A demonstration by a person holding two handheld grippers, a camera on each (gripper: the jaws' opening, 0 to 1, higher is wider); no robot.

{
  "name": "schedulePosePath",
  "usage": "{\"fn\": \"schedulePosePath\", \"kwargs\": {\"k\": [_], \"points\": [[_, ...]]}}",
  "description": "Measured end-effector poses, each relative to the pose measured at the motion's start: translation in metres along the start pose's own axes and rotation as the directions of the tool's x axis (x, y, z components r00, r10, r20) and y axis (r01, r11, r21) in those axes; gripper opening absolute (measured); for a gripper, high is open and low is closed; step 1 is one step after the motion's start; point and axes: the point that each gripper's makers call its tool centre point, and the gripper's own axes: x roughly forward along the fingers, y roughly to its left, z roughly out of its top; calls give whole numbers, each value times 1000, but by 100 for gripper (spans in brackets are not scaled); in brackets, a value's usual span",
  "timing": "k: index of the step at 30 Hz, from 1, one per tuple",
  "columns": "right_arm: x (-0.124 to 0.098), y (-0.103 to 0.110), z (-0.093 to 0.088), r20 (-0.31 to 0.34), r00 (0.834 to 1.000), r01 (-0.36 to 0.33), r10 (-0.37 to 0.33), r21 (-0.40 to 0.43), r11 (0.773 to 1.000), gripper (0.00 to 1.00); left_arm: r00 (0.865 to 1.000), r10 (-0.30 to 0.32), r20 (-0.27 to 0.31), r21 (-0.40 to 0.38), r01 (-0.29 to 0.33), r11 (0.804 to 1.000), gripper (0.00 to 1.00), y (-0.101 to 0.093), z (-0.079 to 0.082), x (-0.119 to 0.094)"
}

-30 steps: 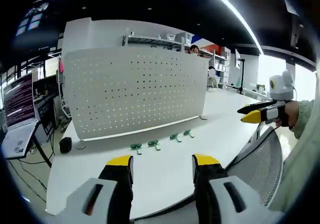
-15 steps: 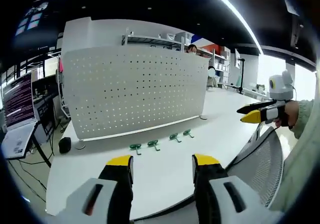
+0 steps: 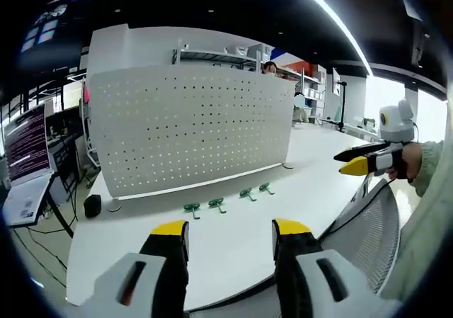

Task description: Insert the hook assembly into the mounting plate slot until the hook locks in place.

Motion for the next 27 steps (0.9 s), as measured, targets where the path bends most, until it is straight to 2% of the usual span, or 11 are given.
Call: {"fn": "schedulePosePath", "kwargs": {"k": [10,27], "points": [[-1,2,2,5,1000,-10,10,-3,1000,60,1000,4,7,-5,-4,1000,49,-2,2,-2],[5,13,6,17,997,-70,71,-25,997,60,999,34,3,-25,-34,999,48,-10,-3,-3]]}}
